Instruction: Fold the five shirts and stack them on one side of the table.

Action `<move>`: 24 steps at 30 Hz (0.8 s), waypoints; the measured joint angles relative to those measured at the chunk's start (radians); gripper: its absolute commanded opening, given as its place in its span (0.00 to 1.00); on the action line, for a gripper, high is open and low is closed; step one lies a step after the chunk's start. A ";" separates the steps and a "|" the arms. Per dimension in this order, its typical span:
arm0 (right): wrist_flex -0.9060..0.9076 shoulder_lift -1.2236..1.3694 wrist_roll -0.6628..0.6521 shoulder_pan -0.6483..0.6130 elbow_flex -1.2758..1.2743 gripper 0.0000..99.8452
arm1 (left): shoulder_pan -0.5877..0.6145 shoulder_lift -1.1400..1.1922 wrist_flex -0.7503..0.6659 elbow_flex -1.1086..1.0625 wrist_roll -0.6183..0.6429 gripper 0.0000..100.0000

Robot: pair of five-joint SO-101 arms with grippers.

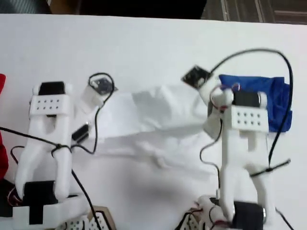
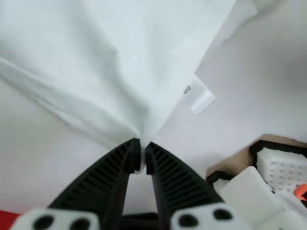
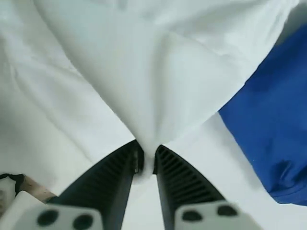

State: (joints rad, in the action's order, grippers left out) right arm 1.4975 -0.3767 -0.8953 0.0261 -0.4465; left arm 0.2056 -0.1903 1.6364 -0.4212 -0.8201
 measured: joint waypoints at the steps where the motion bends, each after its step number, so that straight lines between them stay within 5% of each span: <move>1: -0.014 -0.032 -0.008 0.009 -0.049 0.02 | 0.000 0.000 -0.005 -0.015 -0.005 0.02; 11: -0.034 -0.198 -0.092 0.086 -0.229 0.02 | 0.000 -0.002 -0.037 -0.117 -0.012 0.02; 24: -0.210 -0.198 -0.164 0.095 -0.482 0.02 | 0.002 -0.002 -0.270 -0.285 -0.012 0.02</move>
State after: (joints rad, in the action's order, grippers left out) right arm 1.2873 -0.5746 -1.0595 0.1212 -0.9283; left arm 0.2071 -0.1918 1.3663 -0.7066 -0.8324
